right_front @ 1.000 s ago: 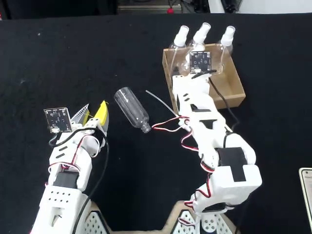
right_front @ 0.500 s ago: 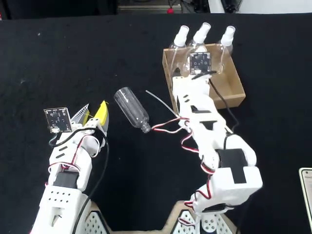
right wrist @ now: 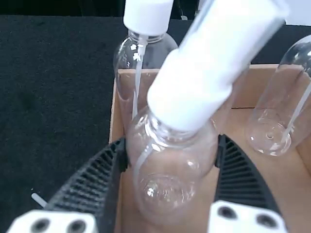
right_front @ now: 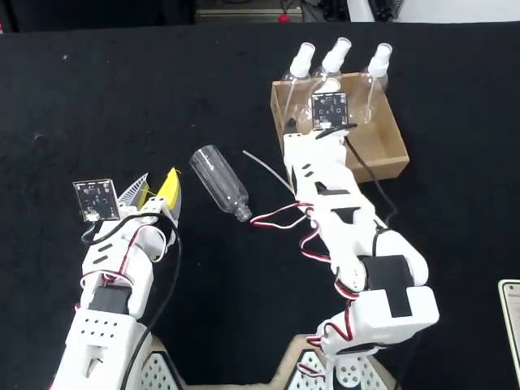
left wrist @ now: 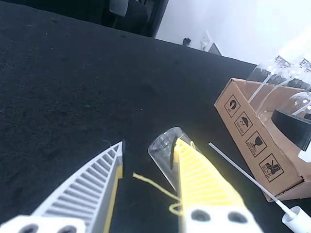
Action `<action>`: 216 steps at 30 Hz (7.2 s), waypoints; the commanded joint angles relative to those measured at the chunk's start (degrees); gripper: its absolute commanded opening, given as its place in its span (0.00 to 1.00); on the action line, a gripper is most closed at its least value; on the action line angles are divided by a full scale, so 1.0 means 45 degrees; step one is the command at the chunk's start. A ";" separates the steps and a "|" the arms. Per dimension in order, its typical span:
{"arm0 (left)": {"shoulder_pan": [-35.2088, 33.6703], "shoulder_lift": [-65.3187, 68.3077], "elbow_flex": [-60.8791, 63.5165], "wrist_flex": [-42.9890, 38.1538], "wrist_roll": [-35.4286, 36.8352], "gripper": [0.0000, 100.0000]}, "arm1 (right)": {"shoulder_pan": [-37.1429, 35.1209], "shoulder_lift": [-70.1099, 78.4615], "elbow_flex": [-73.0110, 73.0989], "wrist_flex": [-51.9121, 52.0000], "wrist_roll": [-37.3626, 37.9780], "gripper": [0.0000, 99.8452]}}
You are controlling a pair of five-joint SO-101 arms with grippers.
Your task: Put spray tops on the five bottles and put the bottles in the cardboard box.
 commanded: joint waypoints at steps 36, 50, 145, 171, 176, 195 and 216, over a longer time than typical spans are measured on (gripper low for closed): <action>0.0088 -0.0059 0.0283 -0.0293 -0.0078 0.17 | -0.0078 -0.4405 0.2432 0.0645 -0.0039 0.39; 0.0010 -0.0059 0.0283 -0.0313 -0.0078 0.17 | 0.0664 -1.1341 0.3565 0.7795 -0.1680 0.35; -0.1201 -0.0059 0.0068 -0.0313 -0.0059 0.17 | 0.6545 -1.1829 -0.2940 2.3521 1.3070 0.03; -0.1182 -0.0059 0.0088 -0.0313 -0.0059 0.17 | 1.2523 -1.1907 0.4562 1.7094 1.7289 0.28; -0.1182 -0.0059 0.0088 -0.0313 -0.0059 0.17 | 1.1214 -1.1849 0.2217 2.0884 1.6645 0.26; -0.1182 -0.0059 0.0088 -0.0313 -0.0059 0.17 | 1.6195 -1.1810 0.2198 1.6195 1.7680 0.25; -0.1162 -0.0059 0.0088 -0.0313 -0.0059 0.17 | 1.6547 -0.7902 0.2432 1.3304 1.7739 0.19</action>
